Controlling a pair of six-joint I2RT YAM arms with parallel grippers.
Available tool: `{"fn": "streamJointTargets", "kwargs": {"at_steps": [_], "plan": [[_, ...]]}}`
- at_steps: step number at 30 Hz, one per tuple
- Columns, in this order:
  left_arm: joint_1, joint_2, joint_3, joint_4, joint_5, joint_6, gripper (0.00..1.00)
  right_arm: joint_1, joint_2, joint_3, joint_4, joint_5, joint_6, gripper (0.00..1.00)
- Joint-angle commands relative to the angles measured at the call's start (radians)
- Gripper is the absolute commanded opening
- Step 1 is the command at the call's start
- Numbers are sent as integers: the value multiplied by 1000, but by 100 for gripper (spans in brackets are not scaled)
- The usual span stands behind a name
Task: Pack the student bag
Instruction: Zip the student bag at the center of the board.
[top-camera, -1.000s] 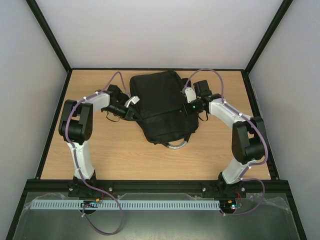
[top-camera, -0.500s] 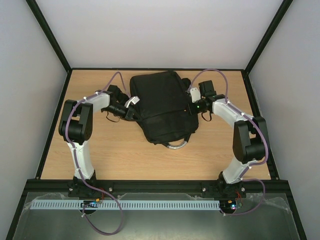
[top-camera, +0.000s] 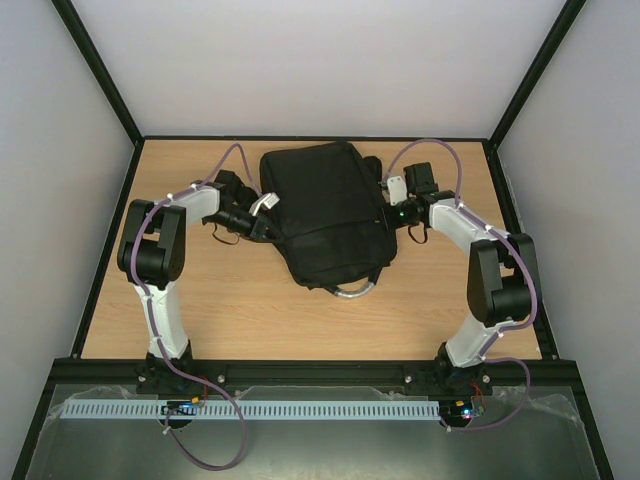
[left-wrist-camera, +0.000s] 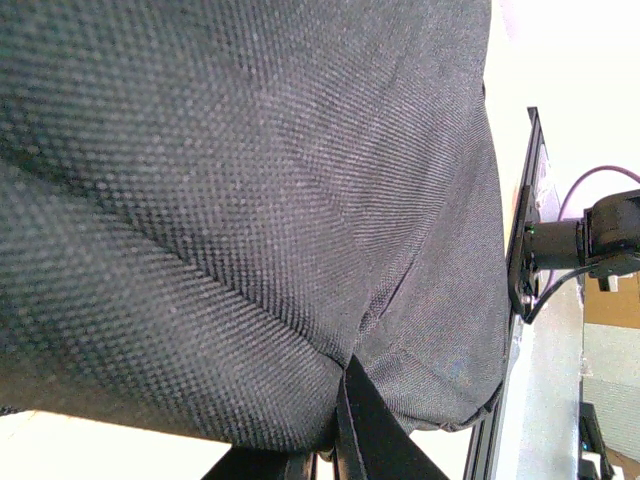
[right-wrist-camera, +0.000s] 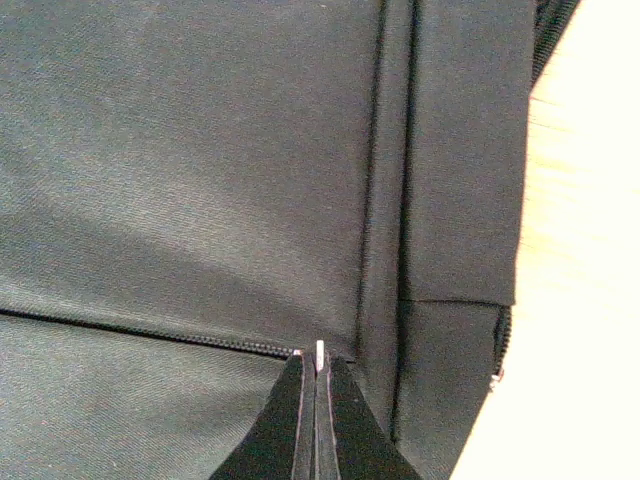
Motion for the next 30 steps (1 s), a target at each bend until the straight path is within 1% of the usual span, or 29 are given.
{"fn": "streamJointTargets", "kwargs": {"at_steps": [1, 4, 10, 15, 16, 19, 21, 22, 24, 28, 30], "plan": [[25, -17, -17, -30, -63, 19, 2, -64, -5, -25, -20, 146, -3, 1], [25, -16, -16, -30, -63, 19, 2, -70, -1, -24, -19, 149, -2, 1], [25, -16, -17, -26, -72, 15, 2, -69, -5, -10, -23, 107, 1, 1], [25, -15, -18, -27, -65, 17, 2, -70, -11, -10, -17, 118, 5, 4], [24, -15, -19, -28, -64, 17, 2, -70, -12, -12, -15, 124, 7, 9], [23, -16, -19, -24, -66, 6, 6, -69, -13, -19, 0, 157, 21, 36], [22, -15, -19, -24, -69, 4, 8, -70, -13, -18, 2, 157, 25, 48], [21, -16, -19, -24, -70, 5, 8, -70, -15, -18, 2, 152, 28, 52], [18, -16, -20, -25, -69, 8, 9, -70, -17, -14, 1, 138, 30, 60], [14, -23, -22, -28, -70, 12, 13, -70, -20, -11, -2, 134, 28, 66], [14, -32, -19, -36, -74, 22, 14, -70, -22, -7, -9, 141, 20, 67]]}}
